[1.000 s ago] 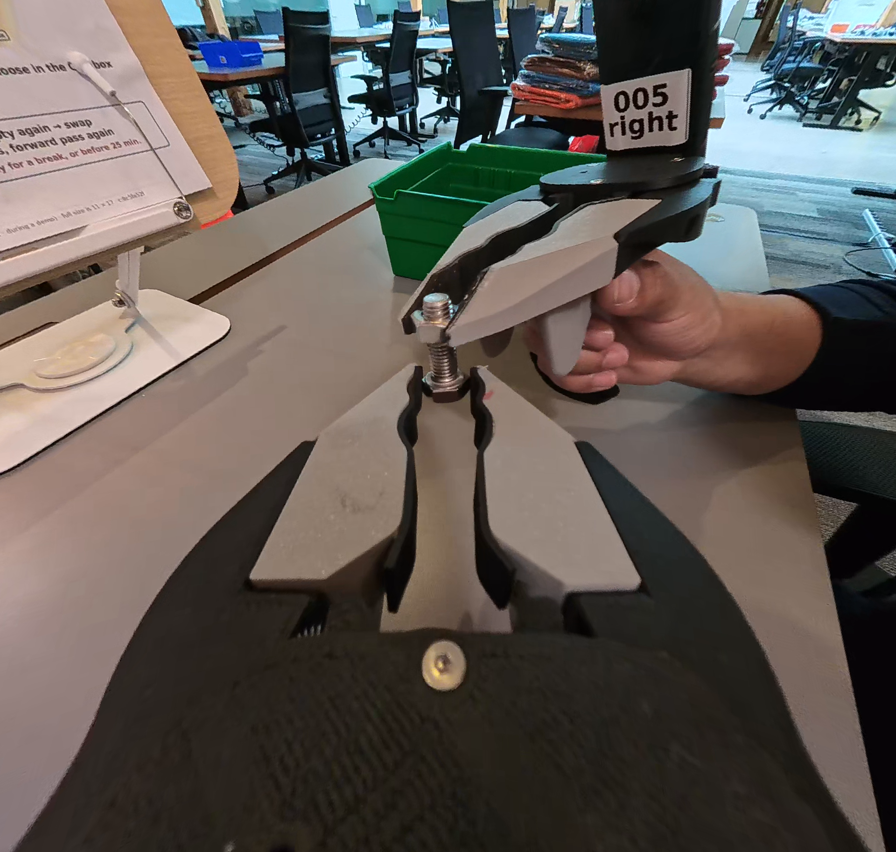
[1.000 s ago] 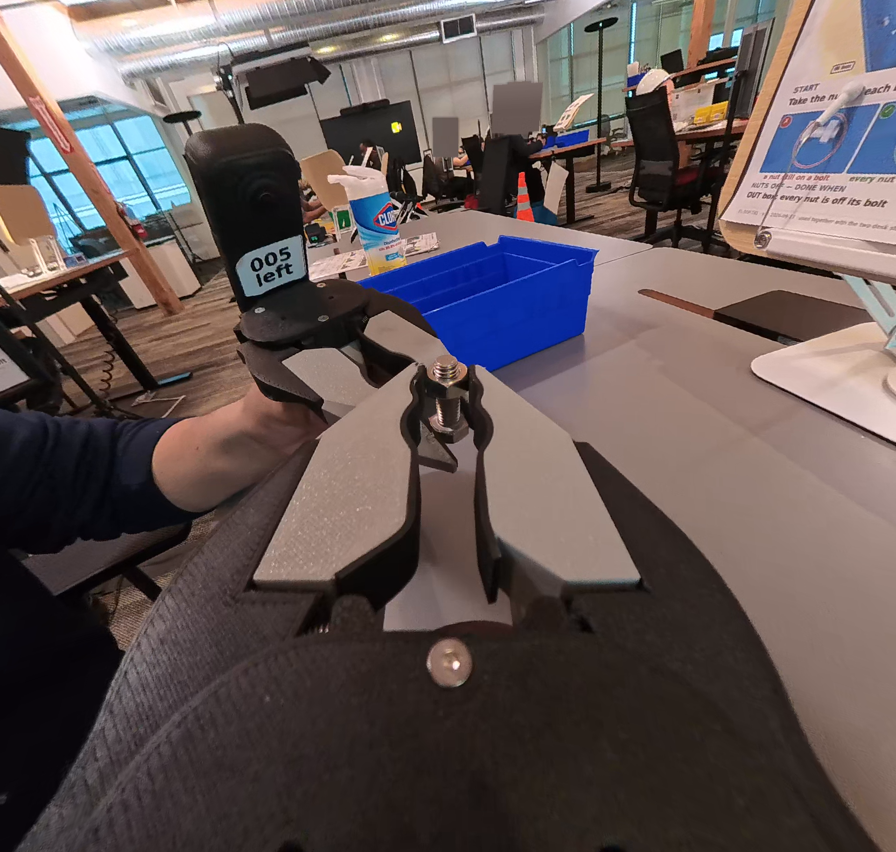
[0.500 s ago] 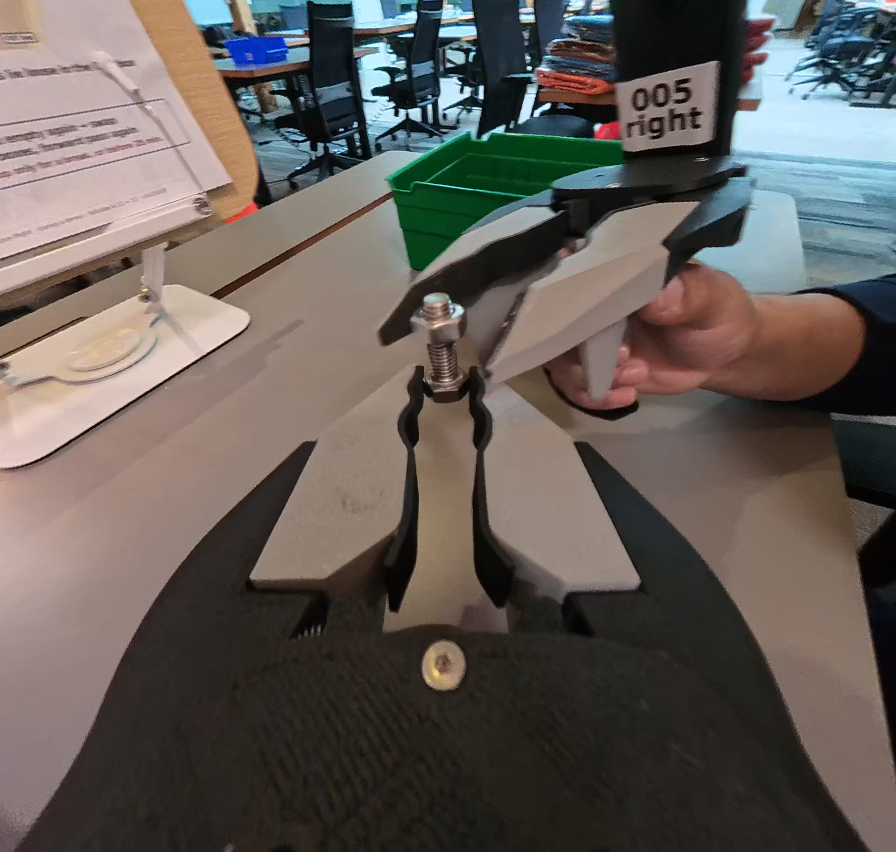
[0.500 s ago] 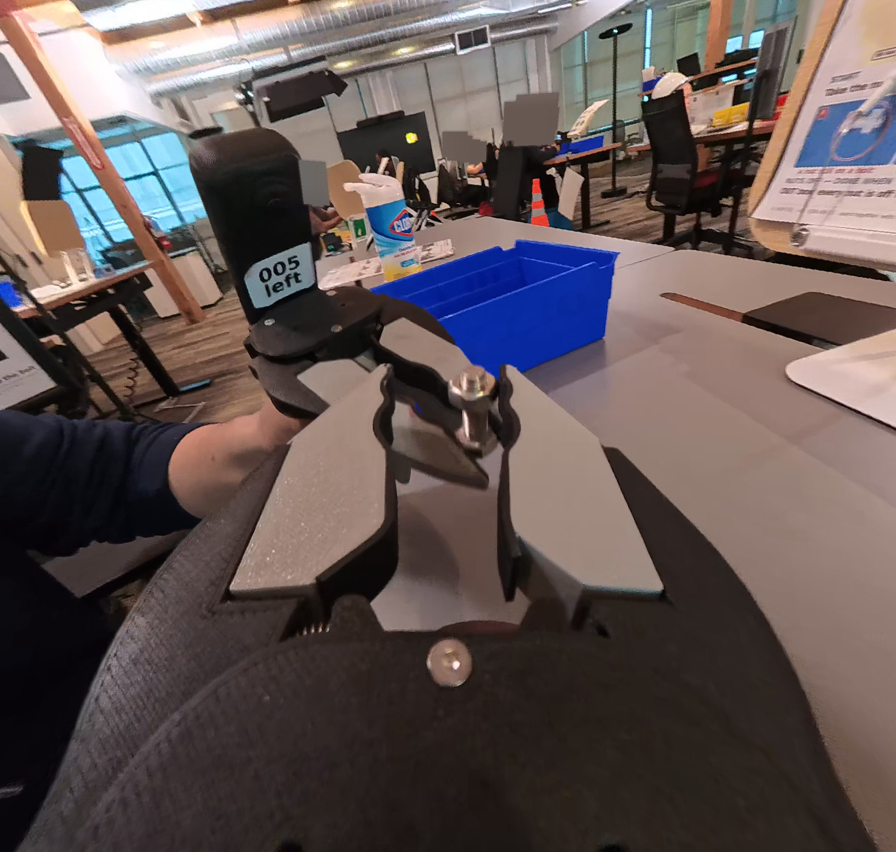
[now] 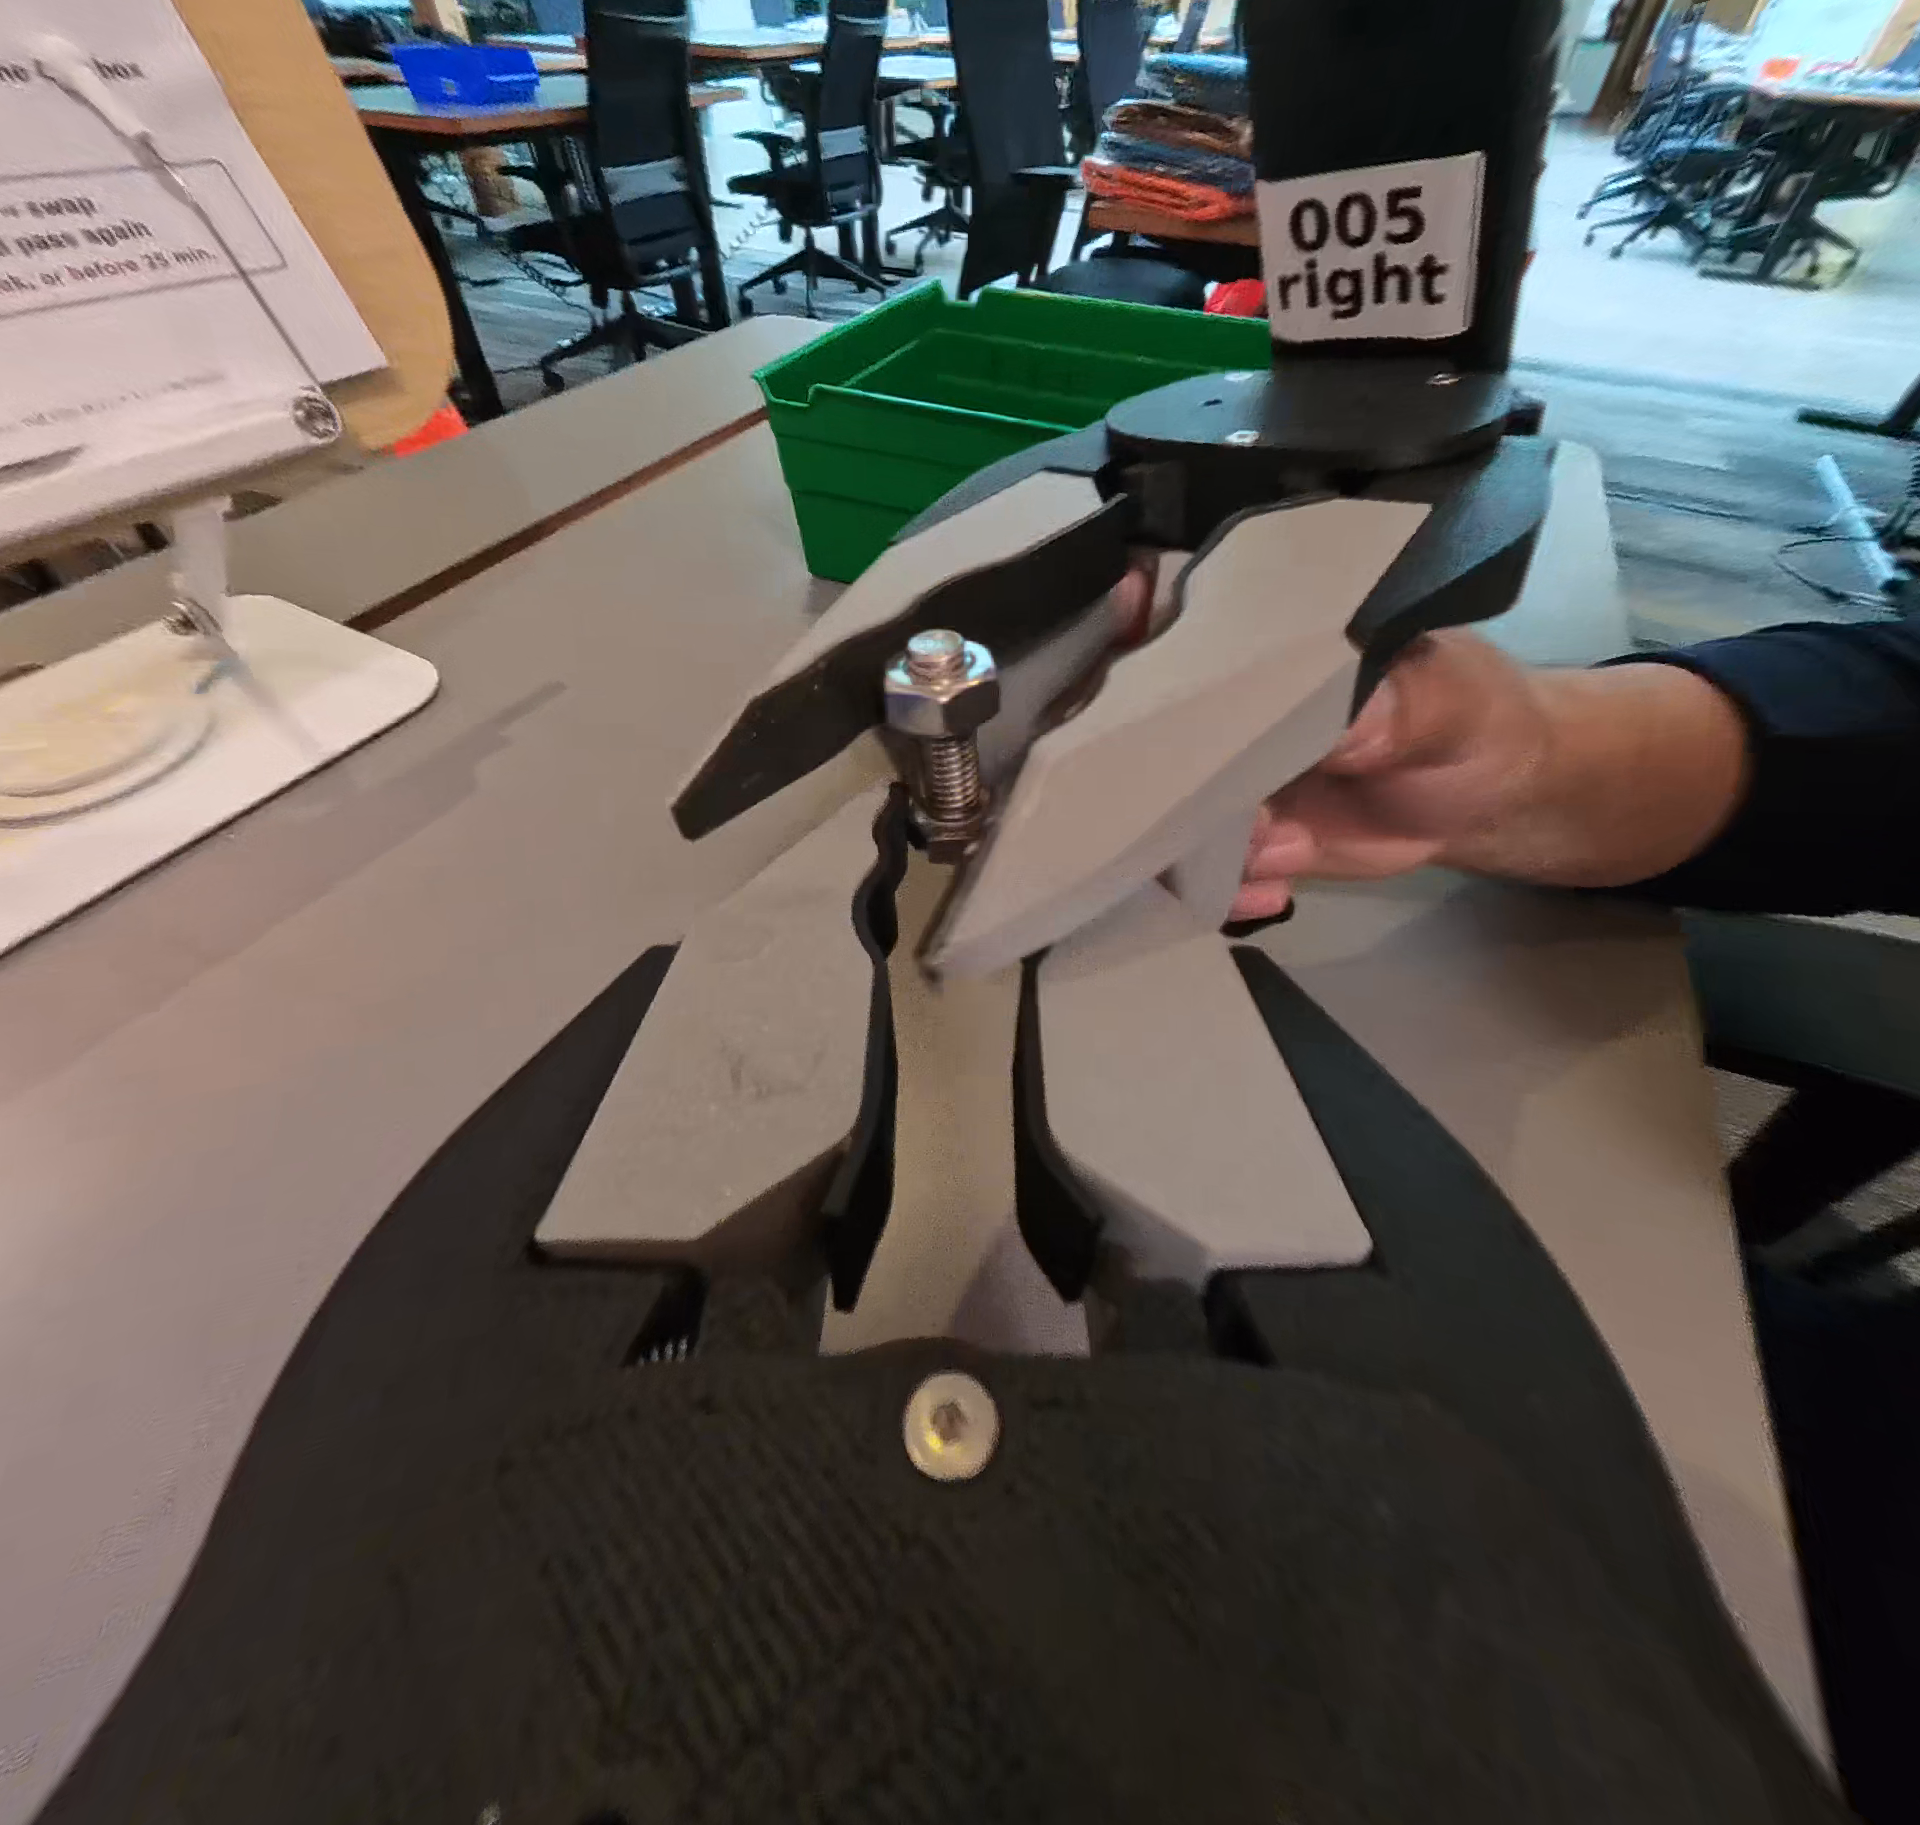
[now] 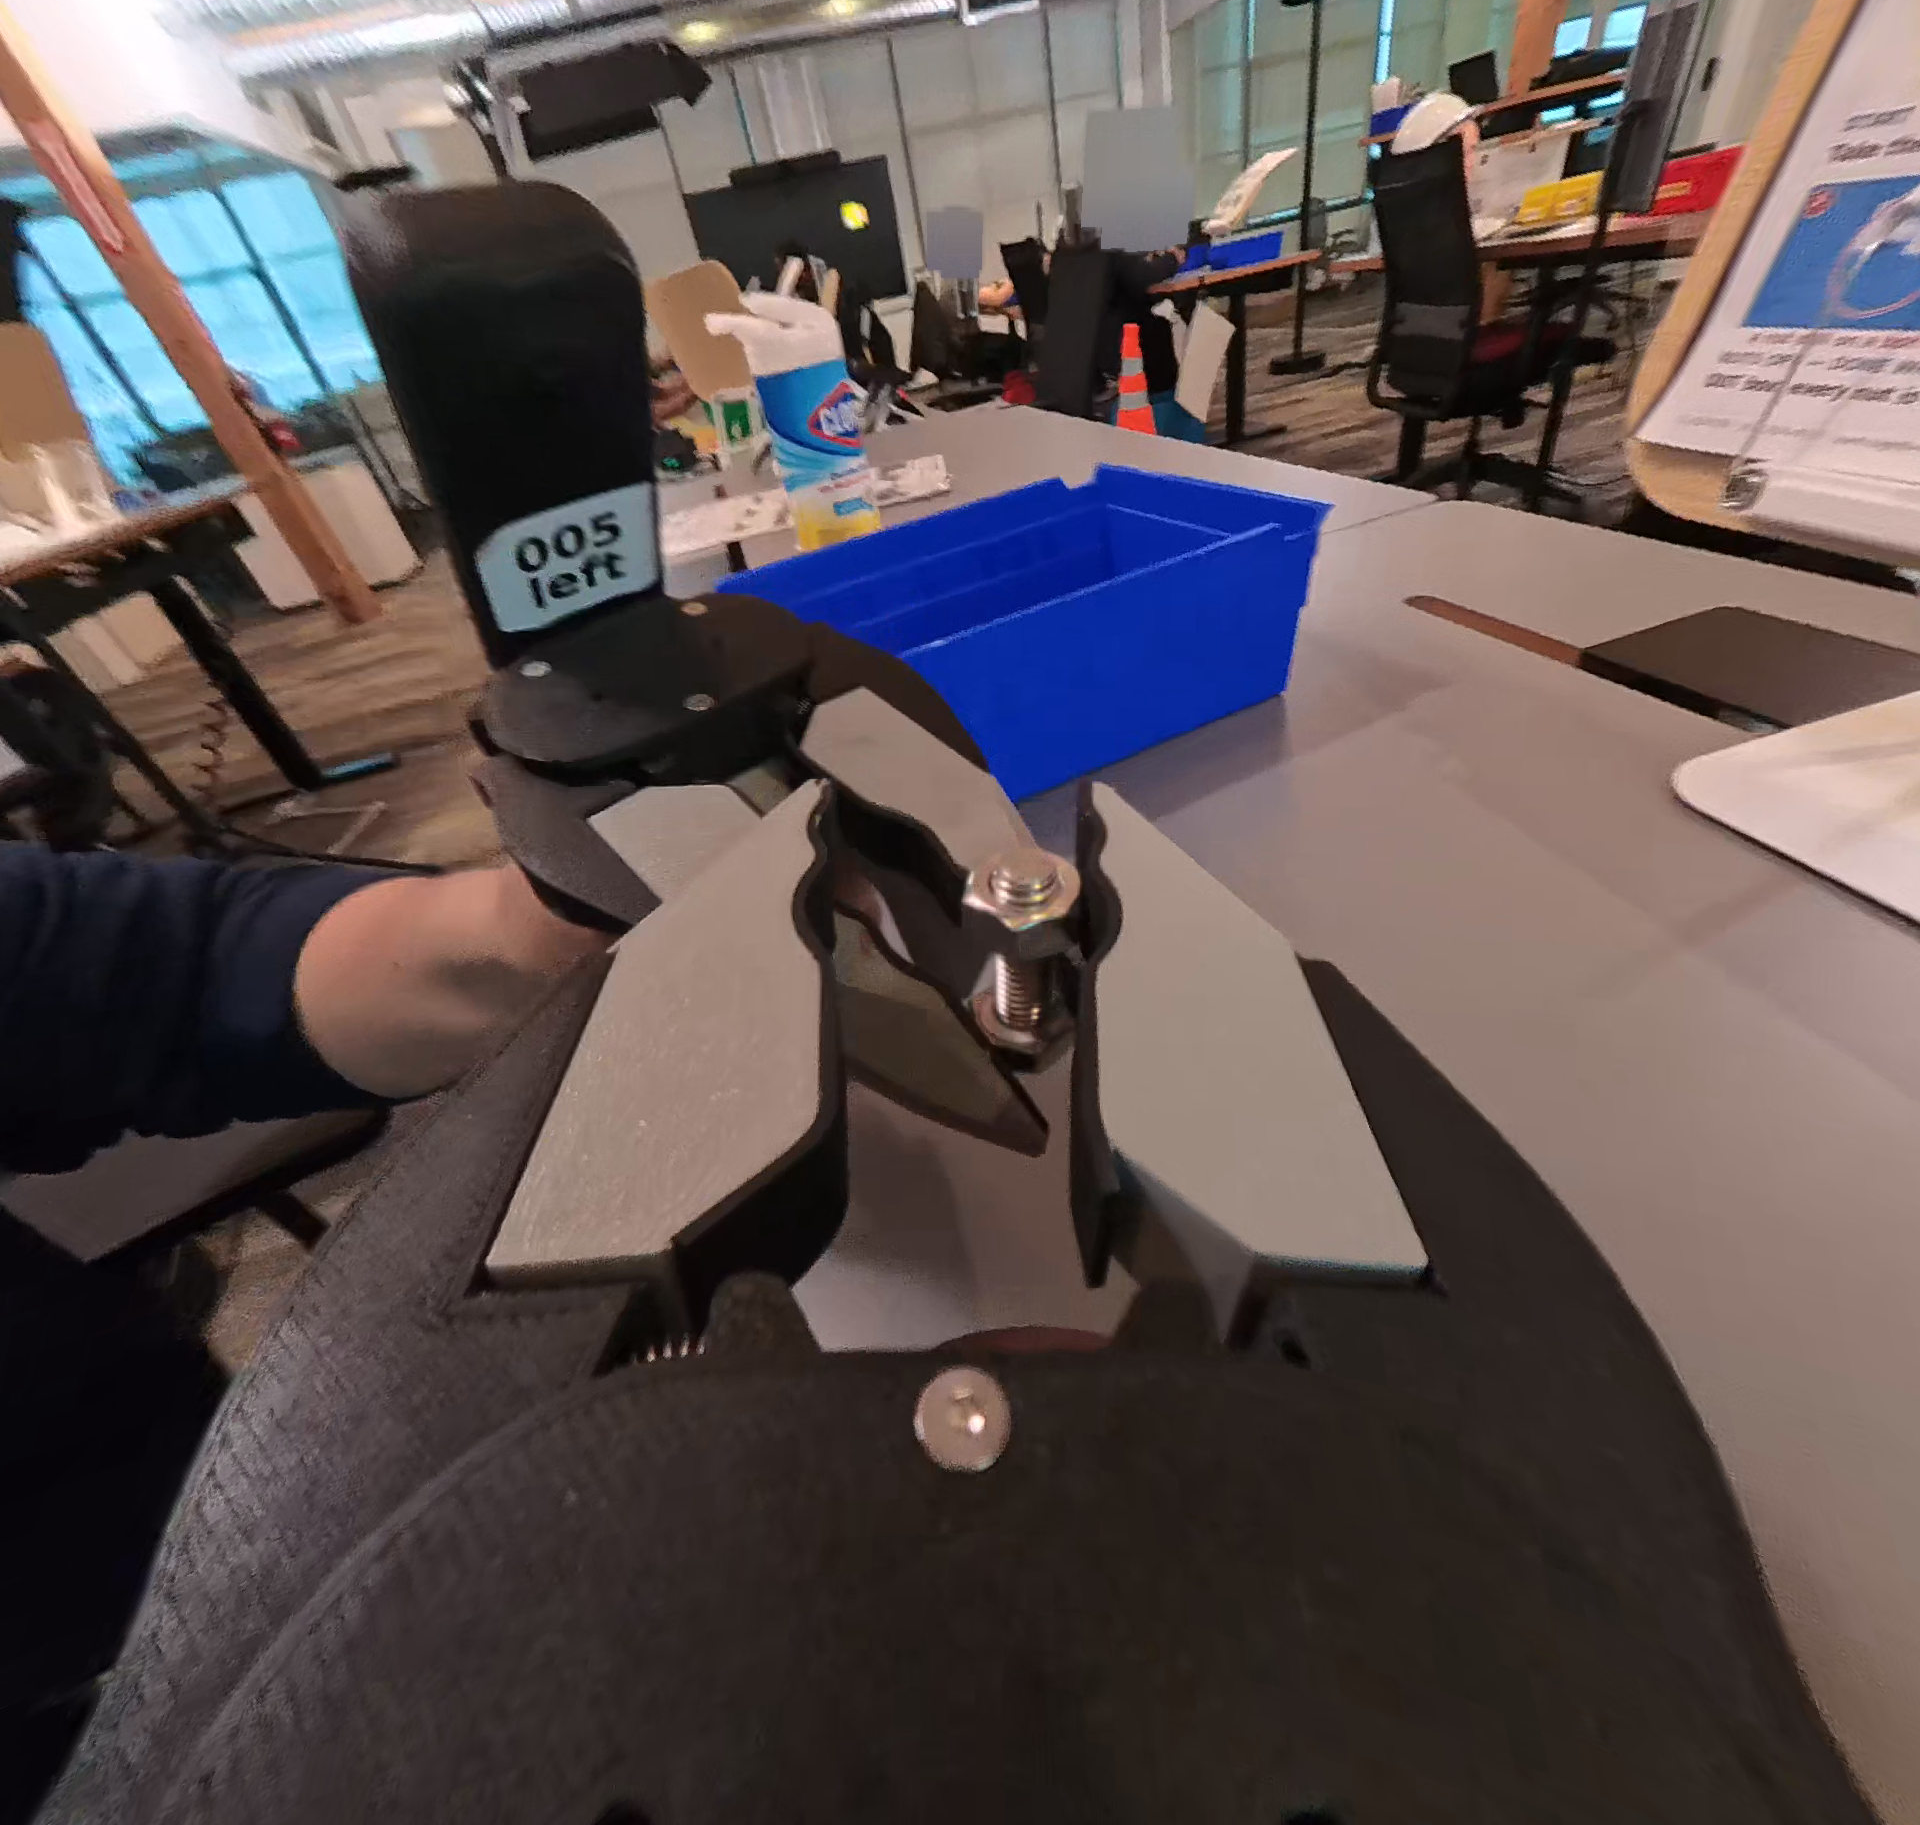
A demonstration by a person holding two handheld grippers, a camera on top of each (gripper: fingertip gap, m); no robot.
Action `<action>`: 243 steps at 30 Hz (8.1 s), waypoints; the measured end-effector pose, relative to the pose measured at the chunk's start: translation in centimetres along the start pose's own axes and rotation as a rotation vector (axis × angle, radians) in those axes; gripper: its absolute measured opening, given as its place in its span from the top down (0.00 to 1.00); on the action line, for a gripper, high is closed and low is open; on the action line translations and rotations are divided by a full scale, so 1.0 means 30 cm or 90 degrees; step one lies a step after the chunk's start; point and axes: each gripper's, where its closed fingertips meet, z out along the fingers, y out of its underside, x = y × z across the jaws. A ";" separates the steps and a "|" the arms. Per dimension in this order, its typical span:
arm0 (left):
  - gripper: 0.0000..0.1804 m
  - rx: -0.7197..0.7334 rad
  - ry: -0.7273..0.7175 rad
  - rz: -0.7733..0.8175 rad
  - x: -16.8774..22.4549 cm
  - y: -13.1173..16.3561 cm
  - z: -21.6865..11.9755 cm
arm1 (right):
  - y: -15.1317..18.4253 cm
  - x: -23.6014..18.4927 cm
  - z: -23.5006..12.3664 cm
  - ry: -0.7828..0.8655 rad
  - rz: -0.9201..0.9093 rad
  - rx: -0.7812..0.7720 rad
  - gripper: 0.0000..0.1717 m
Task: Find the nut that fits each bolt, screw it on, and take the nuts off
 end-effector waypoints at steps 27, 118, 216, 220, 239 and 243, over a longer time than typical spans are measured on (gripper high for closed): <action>0.91 -0.020 -0.009 0.016 -0.010 0.025 0.021 | 0.002 0.034 -0.015 0.043 -0.025 -0.024 0.72; 0.91 -0.029 -0.059 0.051 -0.046 0.026 0.000 | -0.021 0.053 -0.062 0.090 -0.035 0.004 0.87; 0.80 -0.105 0.201 0.045 0.271 0.187 0.155 | -0.018 0.259 -0.900 0.504 -0.109 -0.204 0.97; 0.83 -0.111 0.183 0.050 0.254 0.184 0.152 | 0.210 0.473 -1.226 0.580 0.020 -0.486 0.96; 0.86 -0.084 0.112 0.016 0.107 0.147 0.100 | 0.228 0.681 -1.048 0.472 -0.056 -0.555 1.00; 0.86 -0.085 0.106 -0.005 0.119 0.138 0.042 | 0.103 0.619 -1.037 0.481 -0.063 -0.452 1.00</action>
